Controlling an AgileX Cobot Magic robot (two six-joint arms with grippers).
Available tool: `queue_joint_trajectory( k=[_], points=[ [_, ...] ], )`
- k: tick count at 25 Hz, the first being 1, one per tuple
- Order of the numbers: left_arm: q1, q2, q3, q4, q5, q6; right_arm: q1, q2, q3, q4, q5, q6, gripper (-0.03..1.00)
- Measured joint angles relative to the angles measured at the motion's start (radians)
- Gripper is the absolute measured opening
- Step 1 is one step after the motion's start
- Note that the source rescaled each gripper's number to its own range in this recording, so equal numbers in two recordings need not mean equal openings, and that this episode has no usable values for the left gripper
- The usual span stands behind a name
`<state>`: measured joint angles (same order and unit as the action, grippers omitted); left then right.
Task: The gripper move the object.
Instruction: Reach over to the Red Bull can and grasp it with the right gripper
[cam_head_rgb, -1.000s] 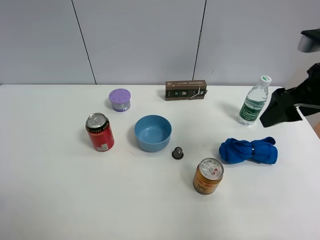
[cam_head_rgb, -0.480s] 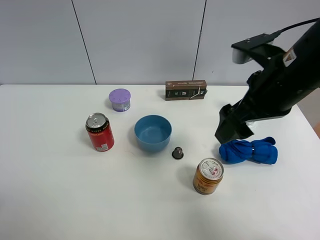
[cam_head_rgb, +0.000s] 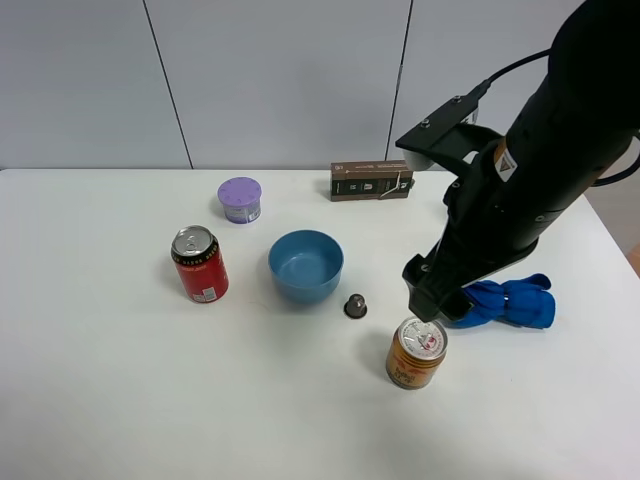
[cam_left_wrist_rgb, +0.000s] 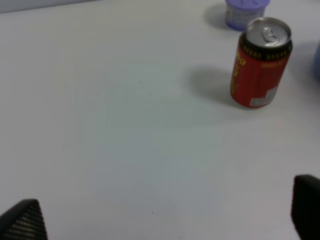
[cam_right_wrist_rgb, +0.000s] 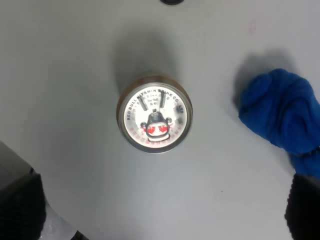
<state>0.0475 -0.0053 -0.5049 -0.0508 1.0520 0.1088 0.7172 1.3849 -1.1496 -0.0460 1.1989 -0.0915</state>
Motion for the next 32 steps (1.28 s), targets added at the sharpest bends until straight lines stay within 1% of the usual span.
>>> queue_joint_trajectory(
  k=[7, 15, 23, 32],
  points=[
    [0.000, 0.000, 0.000, 0.000, 0.000, 0.000, 0.000, 0.010, -0.001, -0.018, 0.012, 0.001, 0.89],
    [0.000, 0.000, 0.000, -0.001, 0.000, 0.000, 0.000, 0.132, -0.001, -0.021, 0.020, 0.001, 0.89],
    [0.000, 0.000, 0.000, -0.001, 0.000, 0.000, 0.000, 0.203, 0.000, 0.035, 0.018, 0.001, 0.89],
    [0.000, 0.000, 0.000, -0.001, 0.000, 0.000, 0.000, 0.203, 0.000, 0.034, -0.001, 0.001, 0.88]
  ],
)
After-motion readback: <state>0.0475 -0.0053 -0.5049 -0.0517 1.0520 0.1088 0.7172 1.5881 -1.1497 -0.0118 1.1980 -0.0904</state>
